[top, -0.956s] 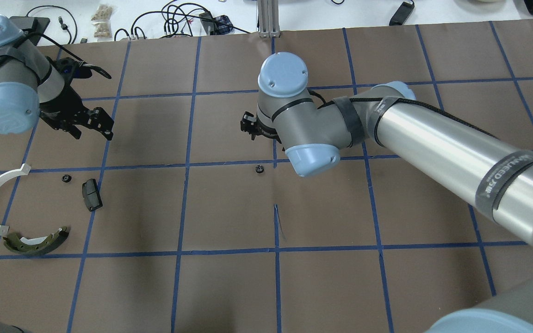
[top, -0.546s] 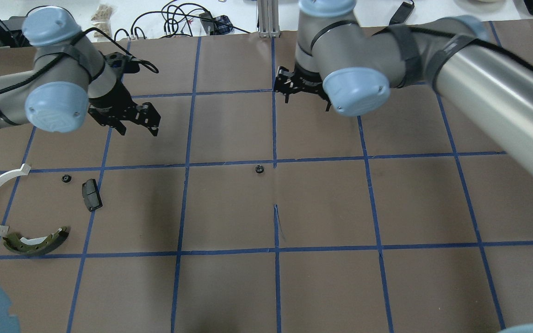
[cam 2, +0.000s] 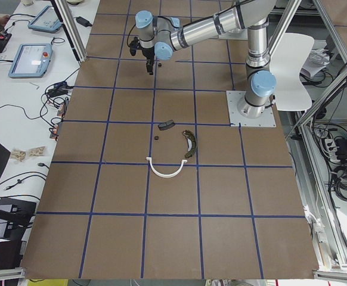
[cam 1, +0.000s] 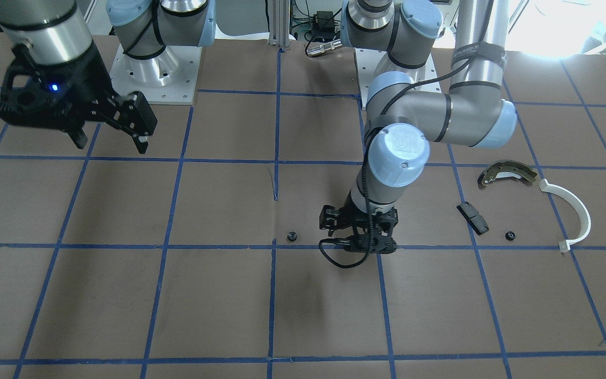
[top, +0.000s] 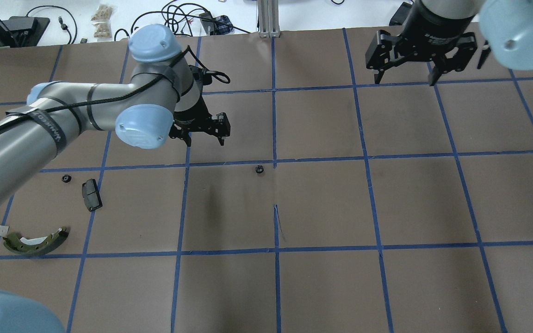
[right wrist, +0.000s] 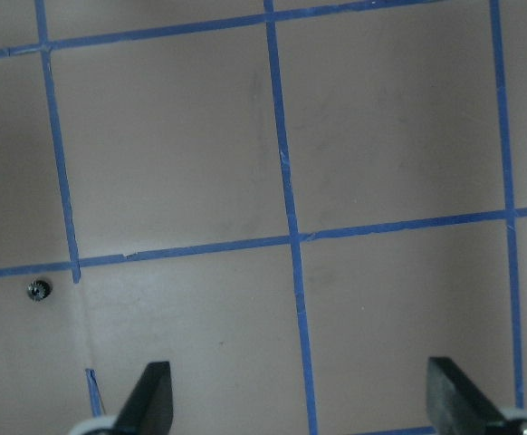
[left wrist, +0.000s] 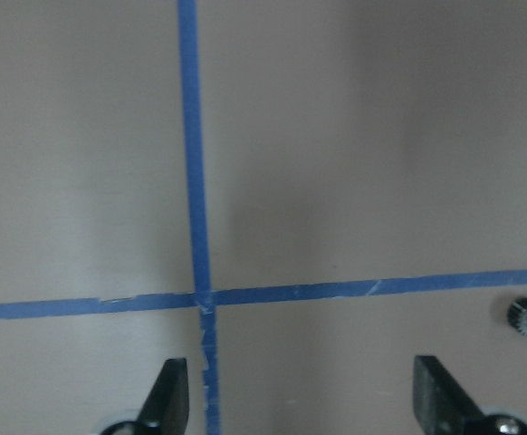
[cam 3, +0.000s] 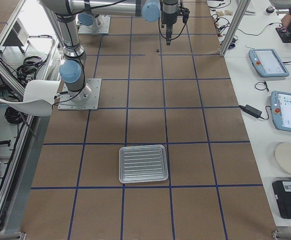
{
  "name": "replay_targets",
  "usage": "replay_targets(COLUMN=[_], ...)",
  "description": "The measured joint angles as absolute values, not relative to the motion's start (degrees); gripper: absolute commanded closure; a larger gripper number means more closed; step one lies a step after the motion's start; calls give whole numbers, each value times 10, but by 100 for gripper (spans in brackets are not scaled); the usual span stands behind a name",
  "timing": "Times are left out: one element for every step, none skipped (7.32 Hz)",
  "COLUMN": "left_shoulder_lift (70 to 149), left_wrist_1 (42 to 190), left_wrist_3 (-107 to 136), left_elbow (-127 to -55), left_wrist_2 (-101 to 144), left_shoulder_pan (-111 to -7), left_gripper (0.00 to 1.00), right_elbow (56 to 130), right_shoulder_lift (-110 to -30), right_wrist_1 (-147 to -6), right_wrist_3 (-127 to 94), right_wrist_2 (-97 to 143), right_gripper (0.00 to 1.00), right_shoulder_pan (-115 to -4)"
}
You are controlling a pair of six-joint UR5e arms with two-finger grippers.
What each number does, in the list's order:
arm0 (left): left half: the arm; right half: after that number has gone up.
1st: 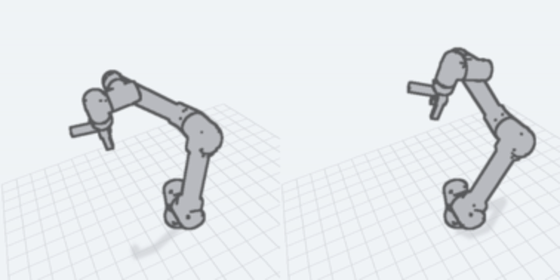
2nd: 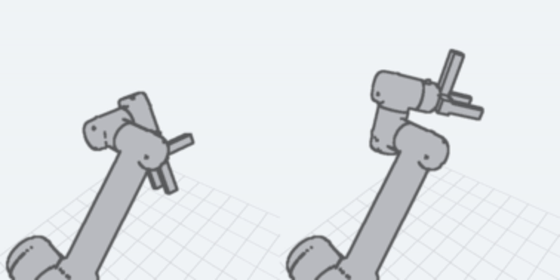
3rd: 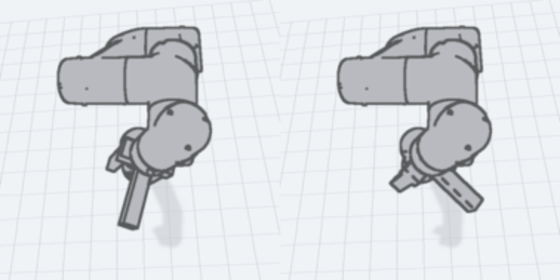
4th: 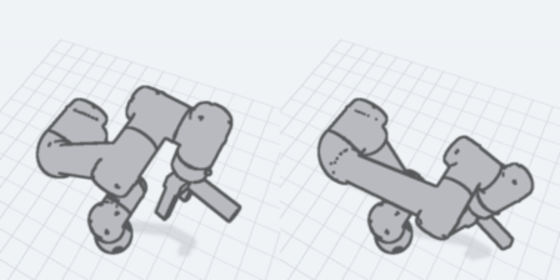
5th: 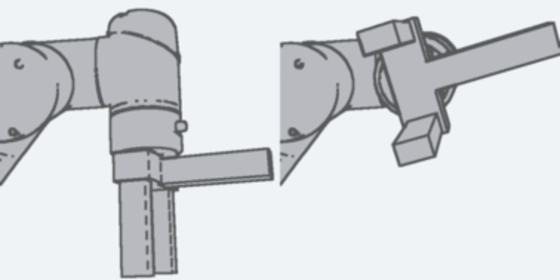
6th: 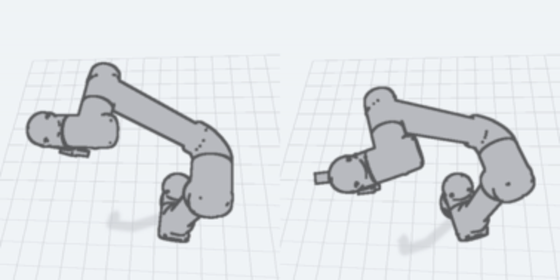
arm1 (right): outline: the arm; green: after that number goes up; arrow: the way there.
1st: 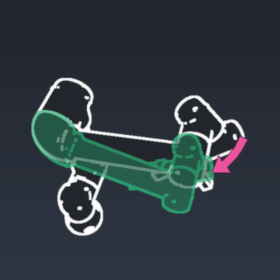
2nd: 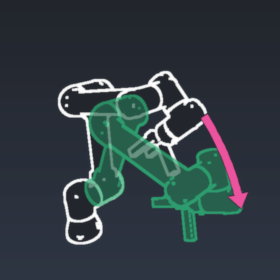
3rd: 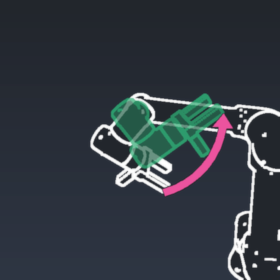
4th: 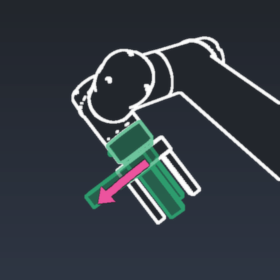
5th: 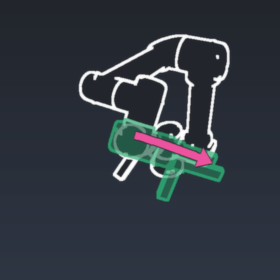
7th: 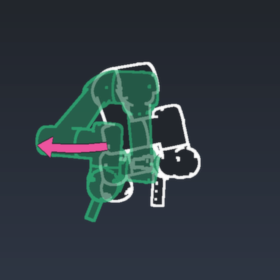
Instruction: Place bearing gear from tray to pile
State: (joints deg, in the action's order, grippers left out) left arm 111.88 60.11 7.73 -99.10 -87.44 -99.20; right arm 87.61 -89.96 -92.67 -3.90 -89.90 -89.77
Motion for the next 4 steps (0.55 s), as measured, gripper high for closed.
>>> replay_targets(left_shoulder_lift=[1138, 1155, 1171, 1186], left_wrist_1=[571, 545, 527, 511], left_wrist_3=[126, 166, 197, 222], left_elbow=[-994, -998, -1000, -1000], left_wrist_2=[-879, -882, -883, -883], left_shoulder_pan=[-1028, -1053, -1068, -1077], left_gripper=[13, 13, 13, 13], right_elbow=[899, 923, 939, 950], right_shoulder_lift=[-923, -939, -950, -955], right_wrist_1=[-918, -930, -958, -976], right_wrist_3=[-24, -21, -19, -18], right_wrist_2=[-899, -898, -898, -897], right_gripper=[0, 0, 0, 0], right_shoulder_pan=[-893, -891, -891, -892])
